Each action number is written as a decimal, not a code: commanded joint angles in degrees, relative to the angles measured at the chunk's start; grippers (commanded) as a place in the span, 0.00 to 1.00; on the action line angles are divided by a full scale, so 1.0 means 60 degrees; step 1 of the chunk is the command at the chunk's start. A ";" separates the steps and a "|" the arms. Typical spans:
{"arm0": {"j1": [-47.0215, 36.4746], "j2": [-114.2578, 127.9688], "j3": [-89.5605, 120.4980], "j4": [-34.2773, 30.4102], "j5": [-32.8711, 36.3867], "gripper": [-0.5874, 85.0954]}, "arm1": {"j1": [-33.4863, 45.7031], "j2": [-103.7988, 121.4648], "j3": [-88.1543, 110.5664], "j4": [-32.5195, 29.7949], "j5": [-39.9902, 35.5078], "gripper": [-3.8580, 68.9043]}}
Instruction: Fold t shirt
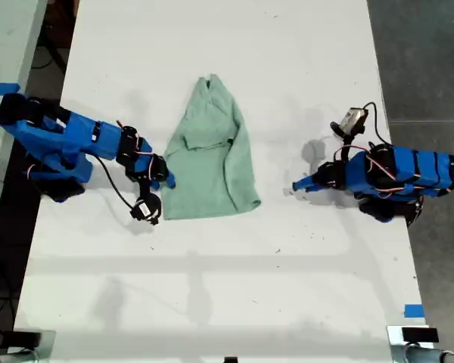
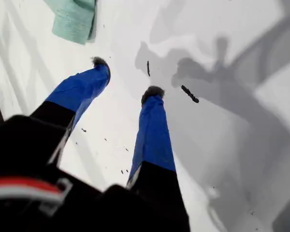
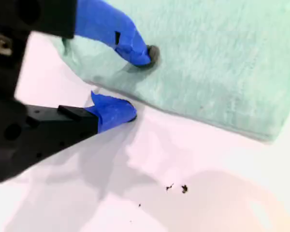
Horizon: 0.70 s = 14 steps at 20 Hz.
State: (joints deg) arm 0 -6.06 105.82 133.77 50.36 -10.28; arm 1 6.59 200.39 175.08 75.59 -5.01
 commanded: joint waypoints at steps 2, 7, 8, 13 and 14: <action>-0.0059 -0.1685 -0.1787 0.1201 0.0483 0.01 | 0.0000 0.0088 0.0527 0.0044 -0.0146 0.29; -0.0161 -0.1699 -0.4204 0.5215 -0.0337 0.01 | 0.0000 0.0088 0.0527 0.0044 -0.0146 0.29; 0.0015 -0.1509 -0.5068 0.5977 -0.0498 0.01 | 0.0000 0.0088 0.0527 0.0044 -0.0146 0.29; -0.0249 -0.1641 -0.7471 0.6650 0.0601 0.01 | 0.0000 0.0088 0.0527 0.0044 -0.0146 0.29; -0.0249 -0.1890 -0.7910 0.6650 0.0762 0.01 | 0.0000 0.0088 0.0527 0.0044 -0.0146 0.29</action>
State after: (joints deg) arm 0 -6.86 94.57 92.72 89.74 -8.00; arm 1 6.59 200.39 175.08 75.59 -5.01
